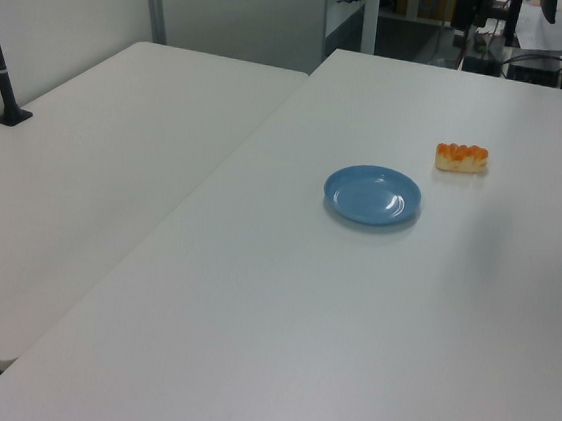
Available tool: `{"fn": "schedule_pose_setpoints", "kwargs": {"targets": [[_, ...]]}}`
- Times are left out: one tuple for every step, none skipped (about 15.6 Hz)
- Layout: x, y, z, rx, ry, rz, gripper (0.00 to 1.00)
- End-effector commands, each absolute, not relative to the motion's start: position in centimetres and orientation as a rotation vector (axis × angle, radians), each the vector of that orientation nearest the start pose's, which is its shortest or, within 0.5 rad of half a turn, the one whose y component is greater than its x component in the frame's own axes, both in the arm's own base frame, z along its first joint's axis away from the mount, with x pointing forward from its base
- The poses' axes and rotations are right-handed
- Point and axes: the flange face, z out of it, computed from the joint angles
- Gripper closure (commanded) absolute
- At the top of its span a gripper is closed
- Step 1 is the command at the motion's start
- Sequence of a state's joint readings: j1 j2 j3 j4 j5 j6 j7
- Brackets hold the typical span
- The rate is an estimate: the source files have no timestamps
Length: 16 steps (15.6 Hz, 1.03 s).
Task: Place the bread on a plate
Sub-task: 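Move the open gripper down toward the orange-glazed bread roll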
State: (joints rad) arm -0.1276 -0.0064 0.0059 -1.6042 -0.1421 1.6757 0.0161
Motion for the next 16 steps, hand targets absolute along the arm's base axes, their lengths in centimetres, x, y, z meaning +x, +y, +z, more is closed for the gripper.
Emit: {"fn": "schedule_pose_setpoints", "kwargs": {"targets": [[54.9,-8.2,62.3,-3.287,0.195,-0.115,0.00],[54.9,-8.3,62.3,-3.290,0.158,-0.109,0.00],[54.7,-8.4,62.4,-3.291,0.117,-0.090,0.00],[54.5,-9.1,62.3,-3.288,0.100,-0.076,0.00],[54.1,-9.8,62.4,-3.287,0.085,-0.069,0.00],[53.5,-10.1,61.9,-3.287,0.041,-0.052,0.00],[52.8,-10.5,61.8,-3.288,-0.008,-0.046,0.00],[52.2,-11.2,61.8,-3.289,-0.034,-0.043,0.00],[51.9,-11.7,61.5,-3.287,-0.053,-0.032,0.00],[51.6,-12.4,61.5,-3.286,-0.071,-0.025,0.00],[51.4,-12.7,60.5,-3.279,-0.094,0.006,0.00],[51.4,-13.1,59.6,-3.277,-0.093,0.010,0.00],[51.4,-13.7,58.5,-3.265,-0.058,0.007,0.00],[51.1,-14.1,57.2,-3.240,-0.031,0.031,0.00],[50.8,-14.5,55.8,-3.218,-0.015,0.063,0.00],[50.5,-15.2,54.6,-3.210,-0.006,0.075,0.00]]}}
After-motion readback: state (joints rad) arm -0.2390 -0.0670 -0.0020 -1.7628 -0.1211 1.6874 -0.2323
